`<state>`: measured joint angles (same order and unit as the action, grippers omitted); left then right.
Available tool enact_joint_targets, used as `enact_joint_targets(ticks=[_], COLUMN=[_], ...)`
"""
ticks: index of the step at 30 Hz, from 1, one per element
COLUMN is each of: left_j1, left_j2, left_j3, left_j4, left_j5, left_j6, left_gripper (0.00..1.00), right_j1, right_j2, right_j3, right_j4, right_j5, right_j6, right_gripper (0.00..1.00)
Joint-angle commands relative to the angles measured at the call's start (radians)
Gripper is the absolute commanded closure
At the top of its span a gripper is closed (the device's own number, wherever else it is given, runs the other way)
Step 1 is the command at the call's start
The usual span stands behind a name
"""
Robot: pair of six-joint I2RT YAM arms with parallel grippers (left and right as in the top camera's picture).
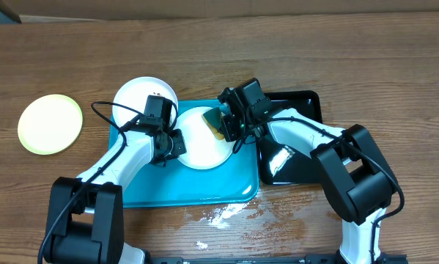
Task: Clean dirty plates on tray and stack at the side
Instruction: 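Scrub the white plate with the sponge while the left gripper holds its rim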
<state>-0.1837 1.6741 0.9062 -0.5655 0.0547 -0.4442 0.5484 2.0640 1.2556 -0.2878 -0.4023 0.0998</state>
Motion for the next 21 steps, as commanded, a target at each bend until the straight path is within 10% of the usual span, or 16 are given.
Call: enact_joint_targets(ticks=[1, 21], left_j1=[-0.006, -0.006], left_j2=[0.013, 0.013], left_j3=[0.006, 0.006], left_j4=[-0.014, -0.024], left_j5=[-0.003, -0.003], left_j6=[0.049, 0.048], left_gripper=[0.96, 0.96], right_j1=[0.019, -0.052], right_j2=[0.055, 0.04], right_j3=[-0.011, 0.195], right_j4=[-0.003, -0.137], right_j5=[-0.047, -0.231], right_j6=[-0.03, -0.093], right_gripper=[0.96, 0.96])
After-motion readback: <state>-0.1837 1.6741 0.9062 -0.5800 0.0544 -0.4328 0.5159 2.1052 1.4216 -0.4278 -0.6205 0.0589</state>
